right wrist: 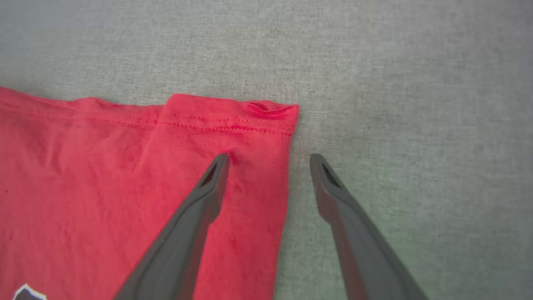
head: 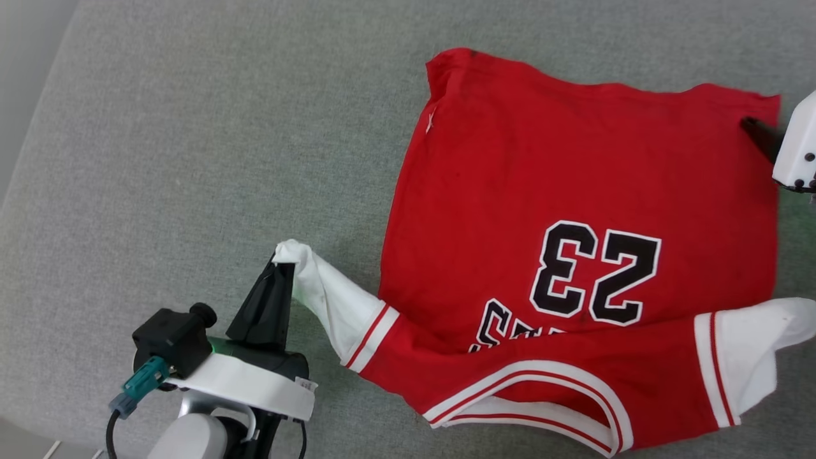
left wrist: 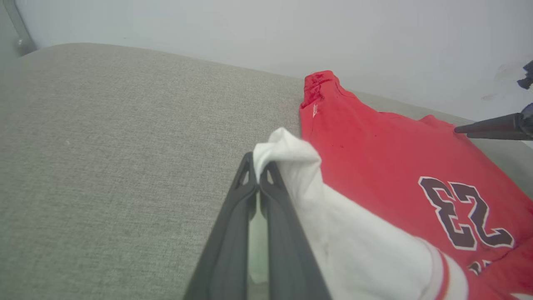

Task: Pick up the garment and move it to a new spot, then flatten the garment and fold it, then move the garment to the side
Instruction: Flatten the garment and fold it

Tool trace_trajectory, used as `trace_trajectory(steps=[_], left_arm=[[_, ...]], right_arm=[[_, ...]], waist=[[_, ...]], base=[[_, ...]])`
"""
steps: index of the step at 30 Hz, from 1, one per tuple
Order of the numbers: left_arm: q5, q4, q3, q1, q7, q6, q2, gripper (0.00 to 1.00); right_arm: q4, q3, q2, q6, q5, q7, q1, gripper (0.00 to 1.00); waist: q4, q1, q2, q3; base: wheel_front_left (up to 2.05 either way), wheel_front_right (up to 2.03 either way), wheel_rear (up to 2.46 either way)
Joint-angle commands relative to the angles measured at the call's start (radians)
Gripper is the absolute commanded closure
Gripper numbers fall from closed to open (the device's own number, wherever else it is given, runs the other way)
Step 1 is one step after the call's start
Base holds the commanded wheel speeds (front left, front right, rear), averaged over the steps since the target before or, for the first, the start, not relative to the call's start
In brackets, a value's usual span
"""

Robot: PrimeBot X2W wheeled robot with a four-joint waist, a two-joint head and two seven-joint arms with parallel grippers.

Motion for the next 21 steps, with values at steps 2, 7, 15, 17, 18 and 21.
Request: trace_trajectory(steps=[2,7,15,17,18,21], left_arm=[[0.011,0.008,-0.002,-0.024,-0.009,-0.012,-0.011,1.0],[0.016,0.034,0.003,-0.035,-0.013,-0.028,-0.028,1.0],[0.025,0.071,0.002,-0.029,-0.016,-0.044,-0.041,1.0],[0.025,0.076,0.001,-0.023,-0.017,-0.042,-0.044,1.0],[0.024,0.077,0.003,-0.018,-0.017,-0.04,-0.045,1.0],[0.021,0.085,0.013,0.004,-0.017,-0.03,-0.042,1.0]], right_arm=[[0.038,-0.009,0.005,0.0,-0.023,0.022,-0.02,0.0],[0.133,-0.009,0.039,0.0,-0.042,0.114,0.026,0.0],[0.143,-0.048,0.02,-0.001,-0.066,0.174,0.03,1.0],[0.119,-0.056,-0.005,-0.001,-0.07,0.165,0.021,1.0],[0.106,-0.057,-0.015,-0.001,-0.073,0.164,0.019,1.0],[0.057,-0.047,-0.037,-0.001,-0.075,0.157,0.016,1.0]], waist=[[0.024,-0.0003,0.0,0.037],[0.023,-0.0003,0.0,0.046],[0.017,-0.0003,0.0,-0.001],[0.016,-0.0003,0.0,-0.022],[0.014,-0.0003,0.0,-0.033],[0.0,-0.0003,0.0,-0.076]], base=[[0.0,0.0,0.0],[0.0,0.0,0.0],[0.0,0.0,0.0],[0.0,0.0,0.0],[0.0,0.0,0.0],[0.0,0.0,0.0]])
